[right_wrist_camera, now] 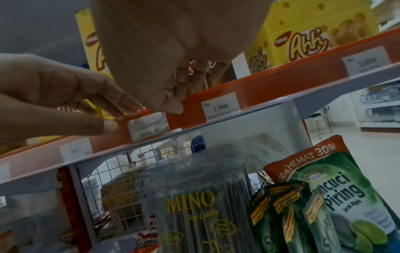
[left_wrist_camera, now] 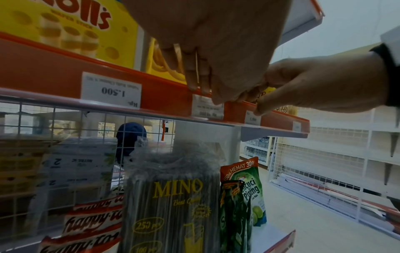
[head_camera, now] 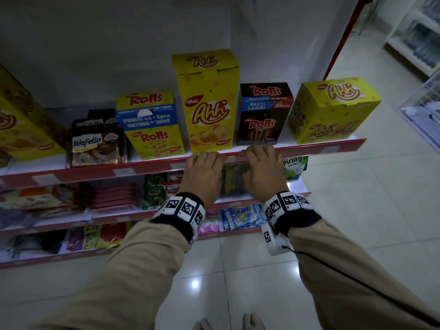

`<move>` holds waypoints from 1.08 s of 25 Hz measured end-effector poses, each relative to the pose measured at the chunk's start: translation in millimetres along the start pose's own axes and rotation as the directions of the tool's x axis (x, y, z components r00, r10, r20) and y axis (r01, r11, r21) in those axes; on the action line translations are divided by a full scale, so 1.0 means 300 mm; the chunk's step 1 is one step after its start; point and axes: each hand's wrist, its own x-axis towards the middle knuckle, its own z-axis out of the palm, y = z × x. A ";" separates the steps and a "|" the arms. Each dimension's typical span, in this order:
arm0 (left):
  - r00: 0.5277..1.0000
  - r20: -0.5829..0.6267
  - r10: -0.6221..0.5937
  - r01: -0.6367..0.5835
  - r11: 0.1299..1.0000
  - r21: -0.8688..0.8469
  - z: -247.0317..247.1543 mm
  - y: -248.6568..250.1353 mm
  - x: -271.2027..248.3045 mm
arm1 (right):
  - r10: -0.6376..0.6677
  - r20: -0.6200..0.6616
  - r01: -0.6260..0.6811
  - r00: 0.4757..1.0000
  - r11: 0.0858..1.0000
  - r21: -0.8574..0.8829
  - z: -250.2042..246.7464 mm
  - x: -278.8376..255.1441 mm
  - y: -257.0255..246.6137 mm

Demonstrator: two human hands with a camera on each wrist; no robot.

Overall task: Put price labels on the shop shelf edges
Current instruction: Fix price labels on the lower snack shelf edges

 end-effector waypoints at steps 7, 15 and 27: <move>0.997 0.032 -0.071 0.072 0.997 -0.037 0.007 -0.028 -0.019 | -0.025 -0.099 0.033 0.995 0.996 0.081 0.028 0.012 -0.049; 0.996 0.085 -0.028 0.034 0.997 -0.071 0.008 -0.049 -0.021 | -0.119 -0.176 0.145 0.977 0.979 0.144 0.069 0.000 -0.088; 0.990 0.136 -0.041 0.049 0.997 -0.055 0.018 -0.048 -0.022 | -0.064 -0.123 0.073 0.990 0.995 0.068 0.058 0.004 -0.120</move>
